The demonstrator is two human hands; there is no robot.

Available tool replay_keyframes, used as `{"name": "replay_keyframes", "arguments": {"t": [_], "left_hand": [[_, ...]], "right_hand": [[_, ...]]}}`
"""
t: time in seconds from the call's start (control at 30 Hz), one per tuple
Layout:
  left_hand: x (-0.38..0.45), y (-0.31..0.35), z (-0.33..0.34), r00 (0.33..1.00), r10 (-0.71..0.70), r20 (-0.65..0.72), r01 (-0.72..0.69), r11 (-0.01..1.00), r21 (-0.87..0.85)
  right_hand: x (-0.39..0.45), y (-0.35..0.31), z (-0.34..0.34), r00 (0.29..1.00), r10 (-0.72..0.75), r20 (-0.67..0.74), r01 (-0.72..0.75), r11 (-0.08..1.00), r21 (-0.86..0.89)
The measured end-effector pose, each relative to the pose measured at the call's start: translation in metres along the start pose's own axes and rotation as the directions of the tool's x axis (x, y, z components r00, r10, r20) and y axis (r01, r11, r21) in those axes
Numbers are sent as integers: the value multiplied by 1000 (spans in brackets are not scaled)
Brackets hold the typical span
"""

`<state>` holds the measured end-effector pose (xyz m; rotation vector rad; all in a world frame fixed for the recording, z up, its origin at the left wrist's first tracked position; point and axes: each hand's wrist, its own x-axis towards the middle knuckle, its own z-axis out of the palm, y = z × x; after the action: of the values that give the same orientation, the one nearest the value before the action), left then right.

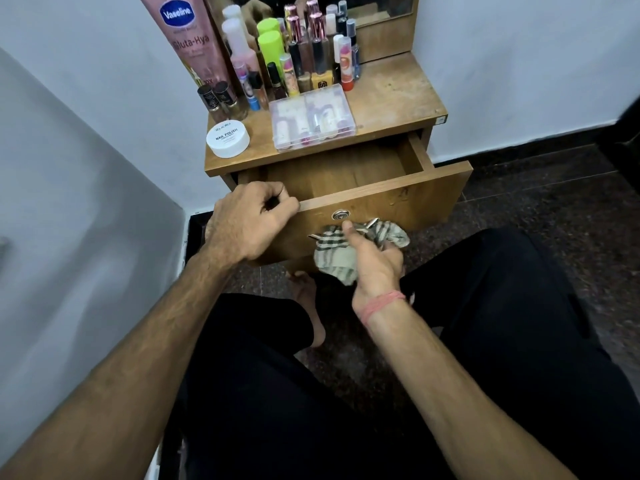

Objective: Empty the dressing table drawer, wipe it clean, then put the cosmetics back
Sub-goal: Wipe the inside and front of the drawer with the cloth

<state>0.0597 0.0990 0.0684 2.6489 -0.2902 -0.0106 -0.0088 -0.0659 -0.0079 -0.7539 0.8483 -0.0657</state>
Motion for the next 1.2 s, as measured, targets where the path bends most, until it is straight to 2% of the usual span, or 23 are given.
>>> {"name": "replay_keyframes", "arguments": {"t": [0.1, 0.23, 0.33, 0.4, 0.57, 0.67, 0.77, 0.87, 0.93, 1.07, 1.2], "left_hand": [[2, -2, 1, 1000, 0, -7, 0, 1000, -3], [6, 0, 2, 1000, 2, -15, -2, 999, 42], [6, 0, 2, 1000, 15, -18, -14, 998, 61], [6, 0, 3, 1000, 20, -22, -19, 998, 58], [7, -4, 2, 1000, 20, -5, -20, 1000, 14], [7, -7, 0, 1000, 18, 5, -18, 1000, -12], [7, -7, 0, 1000, 25, 8, -25, 999, -20], [6, -3, 0, 1000, 29, 3, -29, 1000, -6], [5, -1, -1, 1000, 24, 3, -24, 1000, 1], [0, 2, -2, 1000, 5, 12, -5, 1000, 9], [-5, 2, -2, 1000, -13, 21, 13, 1000, 20]], "right_hand": [[1, -13, -10, 987, 102, 127, -117, 986, 120], [-1, -1, -26, 889, 235, 393, -304, 945, 122], [7, 2, -38, 836, 255, 486, -336, 938, 86], [11, -3, -40, 831, 243, 500, -299, 954, 33], [14, -19, -38, 946, 87, 313, -104, 994, 37], [14, -23, -38, 980, -22, 197, 13, 999, 44], [28, -51, -47, 977, -208, 49, 205, 976, 73], [48, -96, -61, 915, -390, -109, 396, 917, 44], [56, -107, -66, 907, -394, -145, 403, 915, 33], [51, -80, -62, 966, -252, -62, 247, 966, -72], [47, -81, -55, 949, -305, -82, 289, 943, -163]]}}
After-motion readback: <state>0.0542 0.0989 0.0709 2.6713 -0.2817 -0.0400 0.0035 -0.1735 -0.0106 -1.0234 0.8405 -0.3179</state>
